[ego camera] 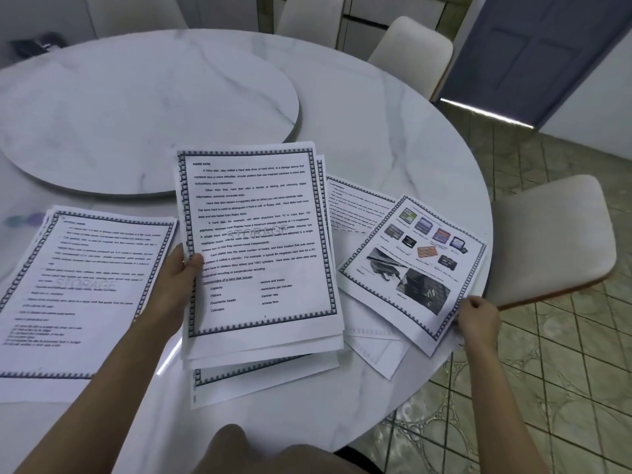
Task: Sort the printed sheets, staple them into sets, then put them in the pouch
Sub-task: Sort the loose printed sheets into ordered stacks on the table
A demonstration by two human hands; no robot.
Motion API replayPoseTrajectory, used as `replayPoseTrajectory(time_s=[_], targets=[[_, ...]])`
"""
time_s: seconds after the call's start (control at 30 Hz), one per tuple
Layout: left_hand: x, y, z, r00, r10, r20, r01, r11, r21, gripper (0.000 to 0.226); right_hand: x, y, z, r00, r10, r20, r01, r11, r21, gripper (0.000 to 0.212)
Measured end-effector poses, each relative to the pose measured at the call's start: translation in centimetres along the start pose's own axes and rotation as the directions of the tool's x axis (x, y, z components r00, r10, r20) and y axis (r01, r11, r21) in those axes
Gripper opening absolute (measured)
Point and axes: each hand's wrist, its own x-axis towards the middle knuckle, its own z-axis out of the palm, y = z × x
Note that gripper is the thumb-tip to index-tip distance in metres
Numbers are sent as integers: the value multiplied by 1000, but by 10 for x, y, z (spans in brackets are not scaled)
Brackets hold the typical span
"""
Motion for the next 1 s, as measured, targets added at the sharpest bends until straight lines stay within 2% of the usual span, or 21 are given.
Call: replayPoseTrajectory(time_s=[0.1,0.2,0.43,0.53,0.6,0.63,0.7,0.77,0.8,0.87,0.9,1.0], targets=[[2,-3,-1,1000,-4,13,4,1000,9,30,3,9,2,999,42,-4,-41,999,27,29],[1,-5,2,1000,-7,20,7,1000,9,33,0,8,3,1000,6,19,-6,1000,14,29],[8,-8,5,997,-51,54,51,999,12,41,-17,-10,10,969,-192,157,206,976,-73,22],[7,-5,9,996,-39,79,39,999,3,35,-26,-20,16,966,-251,64,256,963,-85,30],[6,-4,12,996,-36,84,35,999,6,37,-37,-35,17,956,-290,48,291,957,-14,33],[7,-4,14,996,-44,81,44,999,3,39,-43,-43,18,951,-288,111,281,957,70,32],[7,-7,18,994,-45,102,45,999,-1,35,-55,-62,24,902,-232,364,120,945,304,29],[5,-7,25,991,-31,128,29,999,19,26,-64,-76,33,797,-184,576,-32,938,344,36],[3,-5,30,990,-28,139,26,999,21,23,-66,-78,39,748,-188,637,-31,948,317,44],[1,-6,36,987,-47,156,45,999,19,22,-70,-77,49,701,-232,674,24,953,303,63],[0,-7,38,985,-63,163,60,998,25,24,-72,-77,52,699,-251,669,28,945,326,64],[-1,-10,40,976,-126,177,117,991,57,30,-71,-76,58,762,-251,596,20,931,366,38]])
